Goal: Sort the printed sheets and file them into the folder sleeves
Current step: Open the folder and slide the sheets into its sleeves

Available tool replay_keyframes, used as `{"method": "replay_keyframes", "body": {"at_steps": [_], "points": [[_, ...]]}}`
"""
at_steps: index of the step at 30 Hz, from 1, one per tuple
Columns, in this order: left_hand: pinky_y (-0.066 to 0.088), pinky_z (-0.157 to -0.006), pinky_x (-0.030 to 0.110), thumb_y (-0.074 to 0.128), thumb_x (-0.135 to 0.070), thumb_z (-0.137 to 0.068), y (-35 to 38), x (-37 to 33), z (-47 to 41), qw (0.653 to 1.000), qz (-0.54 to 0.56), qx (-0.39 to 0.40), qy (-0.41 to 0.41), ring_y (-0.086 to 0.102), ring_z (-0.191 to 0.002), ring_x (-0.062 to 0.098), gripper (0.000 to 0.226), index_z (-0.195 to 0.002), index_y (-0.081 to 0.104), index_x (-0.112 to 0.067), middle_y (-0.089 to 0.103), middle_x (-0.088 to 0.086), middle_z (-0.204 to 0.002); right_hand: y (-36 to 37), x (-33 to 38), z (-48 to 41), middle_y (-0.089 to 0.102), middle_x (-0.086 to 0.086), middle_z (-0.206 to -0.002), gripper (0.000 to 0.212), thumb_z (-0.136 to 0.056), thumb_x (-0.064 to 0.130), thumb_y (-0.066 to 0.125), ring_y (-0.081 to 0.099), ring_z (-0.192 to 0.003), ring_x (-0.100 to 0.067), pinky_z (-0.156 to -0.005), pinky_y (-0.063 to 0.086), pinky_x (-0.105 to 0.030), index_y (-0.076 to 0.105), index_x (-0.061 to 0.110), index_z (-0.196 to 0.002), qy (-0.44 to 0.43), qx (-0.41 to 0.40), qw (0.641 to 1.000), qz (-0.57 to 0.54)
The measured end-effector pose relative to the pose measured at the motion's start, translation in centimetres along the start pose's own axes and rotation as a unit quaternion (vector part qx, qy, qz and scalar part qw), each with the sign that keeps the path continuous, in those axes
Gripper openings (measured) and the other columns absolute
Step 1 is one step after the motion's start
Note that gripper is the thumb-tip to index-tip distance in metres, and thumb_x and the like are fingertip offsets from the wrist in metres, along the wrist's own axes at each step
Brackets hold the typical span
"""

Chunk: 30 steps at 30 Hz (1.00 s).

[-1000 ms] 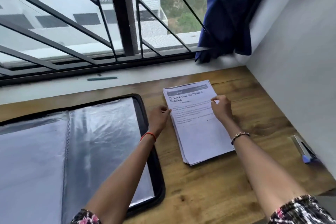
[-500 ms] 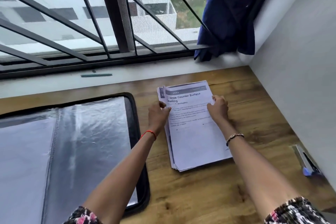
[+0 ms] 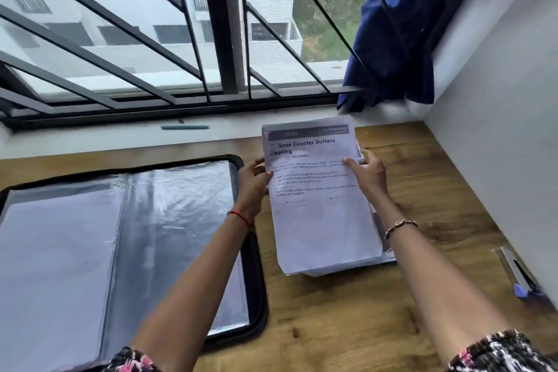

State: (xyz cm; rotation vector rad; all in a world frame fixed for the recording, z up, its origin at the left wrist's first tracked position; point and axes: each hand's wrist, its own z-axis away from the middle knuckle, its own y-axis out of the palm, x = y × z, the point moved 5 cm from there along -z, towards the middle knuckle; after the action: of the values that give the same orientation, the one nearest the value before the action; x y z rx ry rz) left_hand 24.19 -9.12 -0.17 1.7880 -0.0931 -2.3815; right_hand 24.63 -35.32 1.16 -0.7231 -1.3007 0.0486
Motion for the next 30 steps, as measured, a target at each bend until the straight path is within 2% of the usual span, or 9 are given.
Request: {"method": "replay_keyframes", "body": {"at_steps": [3,7,12,14,17,20,24,27,30], "points": [[0.052,-0.049,0.02,0.046,0.015,-0.088,-3.2,-1.1,0.2,0.997,0.065,-0.021,-0.02,0.066,-0.06,0.01,0.036,-0.121,0.05,0.003,0.063,0.008,-0.088,2.4,1.6,1.3,0.067,-0.014,-0.105,0.026,-0.079,0.013,0.072,0.067,-0.079,-0.022,-0.076,0.056,-0.035,0.064,0.007,-0.103,0.074,0.146,0.971,-0.173],[0.052,-0.049,0.019,0.048,0.011,-0.09,-7.9,-1.7,0.3,0.995,0.073,-0.045,-0.044,0.063,-0.061,0.011,0.039,-0.127,0.047,-0.001,0.062,0.003,-0.083,6.2,4.3,4.0,0.068,-0.014,-0.101,0.04,-0.076,-0.001,0.07,0.066,-0.084,-0.029,-0.073,0.059,-0.038,0.06,-0.003,-0.114,0.091,0.308,0.924,-0.21],[0.053,-0.064,0.026,0.051,-0.015,-0.096,-14.5,-2.9,-0.2,0.997,0.024,-0.07,-0.009,0.063,-0.078,0.017,0.02,-0.111,0.06,-0.005,0.065,0.006,-0.091,10.9,6.7,5.0,0.069,-0.014,-0.099,0.101,-0.022,0.029,0.096,0.066,-0.083,-0.028,-0.081,0.055,-0.042,0.061,-0.001,-0.112,0.066,0.316,0.91,-0.259],[0.047,-0.073,0.027,0.05,-0.017,-0.096,-17.8,-3.4,-0.9,0.989,-0.091,-0.111,0.036,0.061,-0.091,0.024,0.022,-0.105,0.064,-0.003,0.066,0.013,-0.099,12.5,7.7,5.3,0.072,-0.007,-0.088,0.099,-0.02,0.032,0.097,0.068,-0.074,-0.022,-0.075,0.058,-0.036,0.062,0.001,-0.108,0.059,0.32,0.9,-0.291],[0.039,-0.09,0.025,0.056,-0.005,-0.09,-22.1,-3.5,-1.7,0.939,-0.305,-0.142,0.079,0.055,-0.113,0.028,0.026,-0.115,0.062,0.003,0.062,0.018,-0.119,14.1,8.9,5.4,0.073,-0.007,-0.089,0.097,-0.025,0.026,0.097,0.07,-0.076,-0.023,-0.071,0.059,-0.036,0.06,0.0,-0.11,0.064,0.319,0.881,-0.344],[0.033,-0.102,0.029,0.056,0.001,-0.087,-24.7,-3.1,-2.9,0.899,-0.412,-0.114,0.092,0.05,-0.121,0.031,0.034,-0.121,0.058,0.005,0.055,0.019,-0.129,15.9,9.6,5.2,0.072,-0.009,-0.095,0.096,-0.027,0.026,0.097,0.069,-0.082,-0.026,-0.08,0.057,-0.041,0.06,0.0,-0.112,0.071,0.303,0.873,-0.377],[0.041,-0.093,0.037,0.057,0.002,-0.082,-26.1,-2.6,-4.6,0.86,-0.491,-0.075,0.115,0.055,-0.108,0.036,0.028,-0.109,0.063,0.007,0.06,0.022,-0.116,18.1,10.5,4.7,0.07,-0.011,-0.104,0.076,-0.045,0.019,0.092,0.067,-0.09,-0.03,-0.083,0.055,-0.046,0.061,0.003,-0.113,0.076,0.292,0.864,-0.403],[0.042,-0.082,0.034,0.064,0.001,-0.08,-26.5,-2.6,-5.1,0.854,-0.499,-0.083,0.123,0.056,-0.098,0.034,0.015,-0.094,0.067,0.006,0.062,0.018,-0.104,19.3,10.9,4.2,0.07,-0.012,-0.105,0.037,-0.076,-0.004,0.064,0.067,-0.094,-0.031,-0.077,0.056,-0.043,0.064,0.005,-0.112,0.07,0.297,0.851,-0.427],[0.041,-0.082,0.033,0.064,-0.001,-0.081,-26.5,-2.9,-5.5,0.856,-0.488,-0.099,0.139,0.053,-0.1,0.034,0.014,-0.094,0.066,0.004,0.062,0.018,-0.101,20.5,11.8,4.4,0.072,-0.011,-0.101,0.044,-0.06,0.0,0.076,0.068,-0.09,-0.03,-0.075,0.057,-0.043,0.07,0.007,-0.103,0.062,0.315,0.838,-0.442]]}}
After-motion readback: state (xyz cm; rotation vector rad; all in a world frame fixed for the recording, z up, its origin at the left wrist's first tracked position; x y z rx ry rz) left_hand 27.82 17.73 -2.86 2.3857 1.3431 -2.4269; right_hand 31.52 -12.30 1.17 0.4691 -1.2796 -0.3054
